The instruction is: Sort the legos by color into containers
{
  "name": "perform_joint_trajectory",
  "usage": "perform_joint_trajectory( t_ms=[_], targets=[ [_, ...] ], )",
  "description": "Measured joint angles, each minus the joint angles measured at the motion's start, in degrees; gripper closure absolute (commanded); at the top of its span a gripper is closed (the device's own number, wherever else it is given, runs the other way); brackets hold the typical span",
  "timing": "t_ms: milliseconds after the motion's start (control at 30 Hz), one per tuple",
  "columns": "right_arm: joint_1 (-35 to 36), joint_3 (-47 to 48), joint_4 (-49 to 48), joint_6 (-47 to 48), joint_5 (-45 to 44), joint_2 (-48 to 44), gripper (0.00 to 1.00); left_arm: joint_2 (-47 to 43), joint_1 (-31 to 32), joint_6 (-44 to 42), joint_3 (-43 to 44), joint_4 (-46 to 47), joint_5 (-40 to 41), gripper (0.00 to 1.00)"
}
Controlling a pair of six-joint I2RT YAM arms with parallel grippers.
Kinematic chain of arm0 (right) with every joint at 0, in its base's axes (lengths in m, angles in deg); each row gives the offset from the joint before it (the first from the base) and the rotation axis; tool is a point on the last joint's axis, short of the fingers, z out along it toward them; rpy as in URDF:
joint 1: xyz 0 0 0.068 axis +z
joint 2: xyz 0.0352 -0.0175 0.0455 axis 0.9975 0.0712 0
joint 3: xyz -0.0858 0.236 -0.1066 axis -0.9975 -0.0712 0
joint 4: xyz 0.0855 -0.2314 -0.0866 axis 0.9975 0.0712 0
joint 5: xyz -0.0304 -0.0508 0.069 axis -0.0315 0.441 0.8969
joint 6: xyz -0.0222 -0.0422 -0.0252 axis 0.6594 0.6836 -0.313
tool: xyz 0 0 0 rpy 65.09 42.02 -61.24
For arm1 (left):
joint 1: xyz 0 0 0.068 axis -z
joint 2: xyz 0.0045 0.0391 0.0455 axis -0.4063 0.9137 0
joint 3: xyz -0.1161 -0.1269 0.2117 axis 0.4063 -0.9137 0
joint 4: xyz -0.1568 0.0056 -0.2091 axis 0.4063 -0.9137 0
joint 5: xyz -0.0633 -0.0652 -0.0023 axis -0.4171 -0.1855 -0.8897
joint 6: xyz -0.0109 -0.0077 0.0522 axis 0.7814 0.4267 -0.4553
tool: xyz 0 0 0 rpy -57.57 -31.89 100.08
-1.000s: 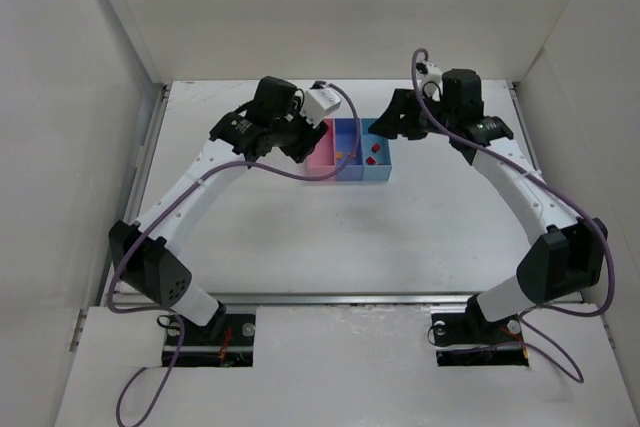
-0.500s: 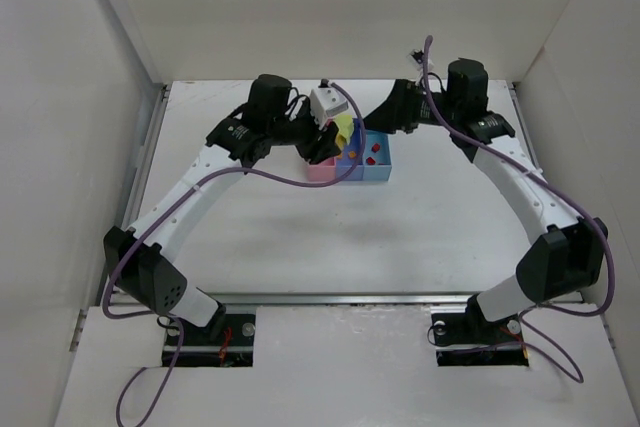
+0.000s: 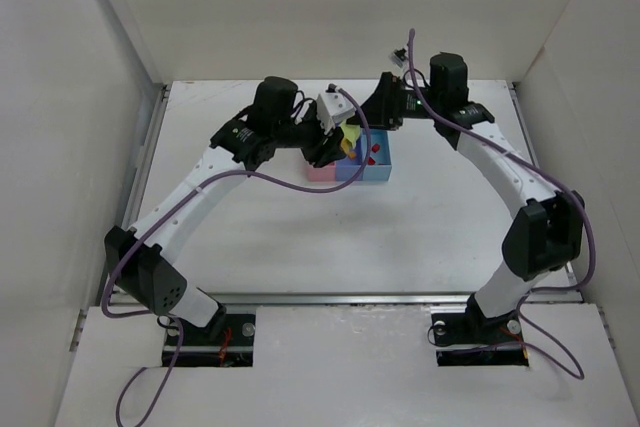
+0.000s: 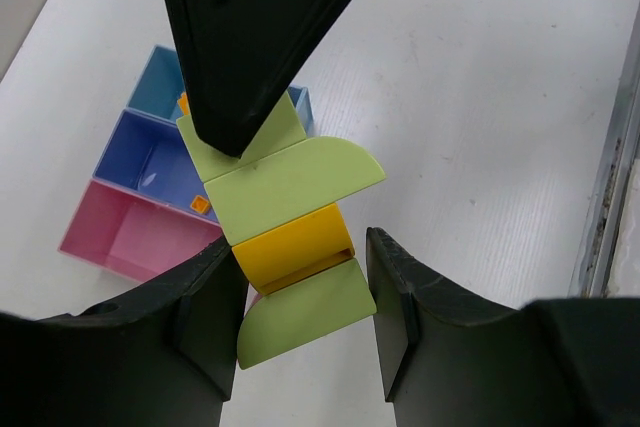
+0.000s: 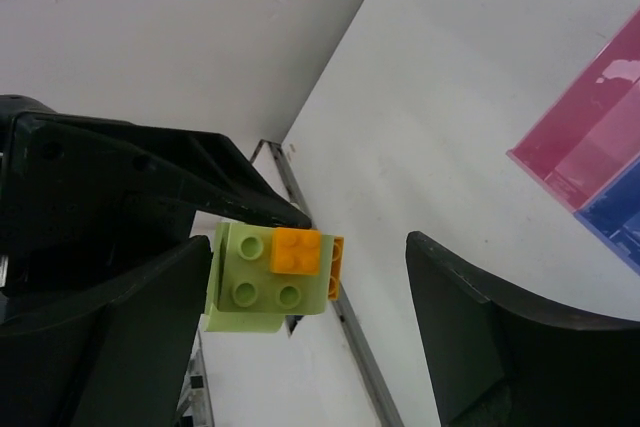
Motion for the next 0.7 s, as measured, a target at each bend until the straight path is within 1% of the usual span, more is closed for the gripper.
perform_joint_trajectory(
  t_ms=[33, 233, 300, 333, 367, 400, 500, 600, 633, 700],
  targets=[
    [0.2, 0.3, -0.1, -0.4, 0.5, 0.2, 0.18, 0.0, 0.1, -0.2, 0.0, 0.0, 0.2, 1.00],
    [0.8, 1.0, -0.7, -1.9, 2.8, 1.0, 0.36, 0.0, 0.7, -0.8, 0.0, 0.1, 2.8, 1.00],
    [0.9, 1.0, -0.7, -2.2, 3.3, 1.1, 0.41, 0.0, 0.7, -0.9, 0.0, 0.1, 3.9, 1.00],
    [1.0, 1.0, -0.8, -2.4, 3.5, 1.2, 0.41, 0.0, 0.7, -0.9, 0.0, 0.1, 4.3, 1.00],
    [1.0, 1.0, -0.9, -2.6, 3.7, 1.2, 0.37, 0.0, 0.7, -0.9, 0.0, 0.1, 4.7, 1.00],
    [1.0, 1.0, -0.9, -2.7, 4.1, 1.3, 0.27, 0.0, 0.7, -0.9, 0.0, 0.2, 5.0, 1.00],
    [1.2, 1.0, -1.1, -3.0, 4.7, 1.8, 0.27, 0.0, 0.7, -0.9, 0.0, 0.7, 6.0, 1.00],
    [1.3, 1.0, -1.1, -3.4, 5.0, 2.5, 0.34, 0.0, 0.7, -0.9, 0.0, 1.0, 6.4, 1.00],
    [1.4, 1.0, -1.1, -3.5, 5.0, 2.6, 0.40, 0.0, 0.7, -0.9, 0.0, 1.0, 6.6, 1.00],
    [1.5, 1.0, -1.1, -4.1, 5.4, 2.8, 0.47, 0.0, 0.8, -0.9, 0.0, 0.7, 7.1, 1.00]
  ],
)
